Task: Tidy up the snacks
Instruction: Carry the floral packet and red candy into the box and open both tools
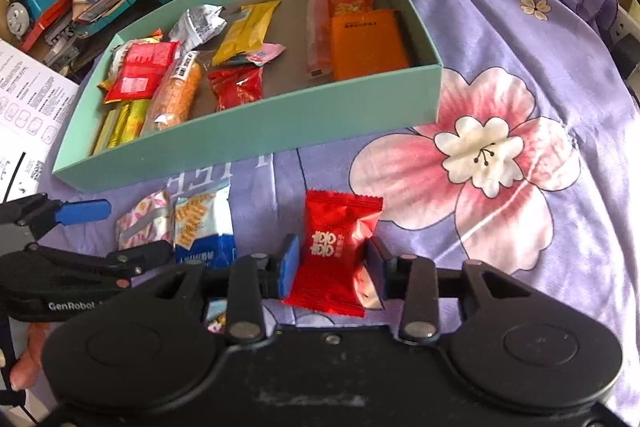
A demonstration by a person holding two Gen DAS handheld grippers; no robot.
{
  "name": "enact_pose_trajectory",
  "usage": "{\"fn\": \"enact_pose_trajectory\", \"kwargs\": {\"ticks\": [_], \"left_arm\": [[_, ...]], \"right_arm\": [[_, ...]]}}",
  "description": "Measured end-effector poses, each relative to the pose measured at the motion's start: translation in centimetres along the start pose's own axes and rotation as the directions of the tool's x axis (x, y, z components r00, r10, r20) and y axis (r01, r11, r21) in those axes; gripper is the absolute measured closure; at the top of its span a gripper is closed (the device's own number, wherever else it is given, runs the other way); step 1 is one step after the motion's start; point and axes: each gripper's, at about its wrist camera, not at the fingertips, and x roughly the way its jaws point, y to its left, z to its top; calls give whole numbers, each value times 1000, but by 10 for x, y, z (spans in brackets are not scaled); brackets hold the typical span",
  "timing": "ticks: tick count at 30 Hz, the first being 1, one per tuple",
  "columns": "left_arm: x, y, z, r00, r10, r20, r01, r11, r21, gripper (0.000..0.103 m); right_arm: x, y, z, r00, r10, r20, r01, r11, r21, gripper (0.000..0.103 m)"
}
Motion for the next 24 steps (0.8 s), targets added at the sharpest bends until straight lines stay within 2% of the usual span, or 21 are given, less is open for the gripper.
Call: {"fn": "enact_pose_trajectory", "kwargs": {"ticks": [3,5,8,14,19,24], "left_arm": [[5,-4,-2,1000,-23,-7,23,1000,20,25],[5,-6,-6,1000,-30,2,30,999,16,38],[1,-6,-10,1000,-17,9,17,1000,-13,45],[-6,3,-17,999,-36,-23,32,986,-163,48],[-5,0,-16,1000,-4,-25,0,986,-168,50],[-25,4,-14,999,-45,8,46,977,-210,51]], "right_arm": [[6,7,2,1000,-2,-2,2,1000,-21,62],[9,13,0,1000,-15,5,16,999,-52,62],[9,21,-5,999,-36,24,39,992,-122,62],[3,12,-12,999,-13,33,17,991,-132,64],[-1,17,-15,999,-28,45,33,990,-133,67],[-14,8,-12,999,18,43,-14,997,-81,68]]}}
